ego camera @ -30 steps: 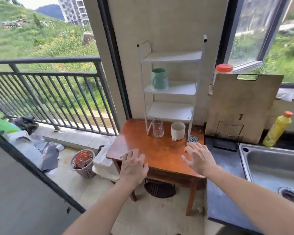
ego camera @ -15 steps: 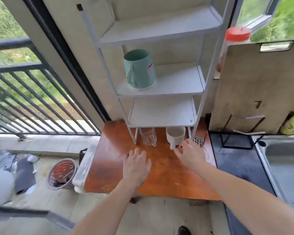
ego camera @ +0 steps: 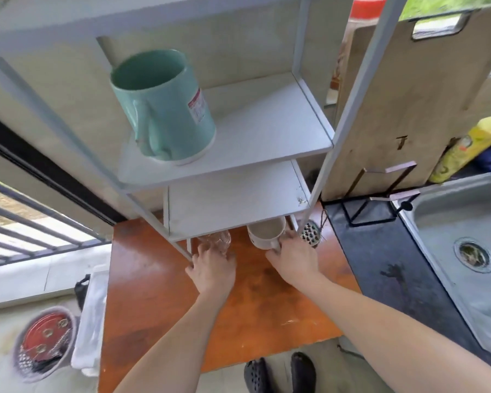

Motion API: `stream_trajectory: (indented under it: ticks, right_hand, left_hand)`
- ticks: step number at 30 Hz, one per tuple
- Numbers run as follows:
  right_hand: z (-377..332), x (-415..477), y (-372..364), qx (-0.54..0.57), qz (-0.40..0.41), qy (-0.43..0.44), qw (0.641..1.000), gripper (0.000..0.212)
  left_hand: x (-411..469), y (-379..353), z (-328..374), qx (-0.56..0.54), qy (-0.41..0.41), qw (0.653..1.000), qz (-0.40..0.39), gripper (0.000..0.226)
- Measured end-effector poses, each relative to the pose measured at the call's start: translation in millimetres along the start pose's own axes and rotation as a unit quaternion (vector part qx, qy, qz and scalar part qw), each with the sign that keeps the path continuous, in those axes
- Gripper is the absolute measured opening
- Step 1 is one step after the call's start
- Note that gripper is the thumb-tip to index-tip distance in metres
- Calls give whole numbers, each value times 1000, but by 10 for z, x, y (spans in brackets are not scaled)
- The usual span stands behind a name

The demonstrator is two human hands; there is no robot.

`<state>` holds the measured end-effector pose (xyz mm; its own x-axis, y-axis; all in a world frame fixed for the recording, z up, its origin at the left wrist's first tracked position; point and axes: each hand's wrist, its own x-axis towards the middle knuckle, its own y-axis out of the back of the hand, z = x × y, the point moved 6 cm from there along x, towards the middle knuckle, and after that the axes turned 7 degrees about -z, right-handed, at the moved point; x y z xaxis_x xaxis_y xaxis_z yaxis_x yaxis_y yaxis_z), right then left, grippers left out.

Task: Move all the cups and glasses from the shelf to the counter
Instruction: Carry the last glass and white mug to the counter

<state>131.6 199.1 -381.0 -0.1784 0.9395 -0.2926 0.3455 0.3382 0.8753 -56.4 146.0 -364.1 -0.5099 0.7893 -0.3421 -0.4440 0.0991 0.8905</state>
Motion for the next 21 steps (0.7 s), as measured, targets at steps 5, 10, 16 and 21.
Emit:
stream_trajectory:
  ticks: [5, 10, 16, 21]
  right_hand:
    - [-3, -53, -18, 54, 19, 8, 998, 29]
    - [94, -169, -111, 131, 10, -13, 991, 30]
    - [264, -524, -32, 157, 49, -1, 986, 34]
    - [505, -932, 168, 141, 60, 16, 988, 44]
  left_hand:
    - [19, 42, -249, -104, 10, 994, -8, 25]
    - [8, 29, -298, -179, -41, 983, -26, 16]
    - [-164, 78, -406, -201, -95, 975, -1, 37]
    - [-475, 144, -292, -190, -161, 968, -21, 41]
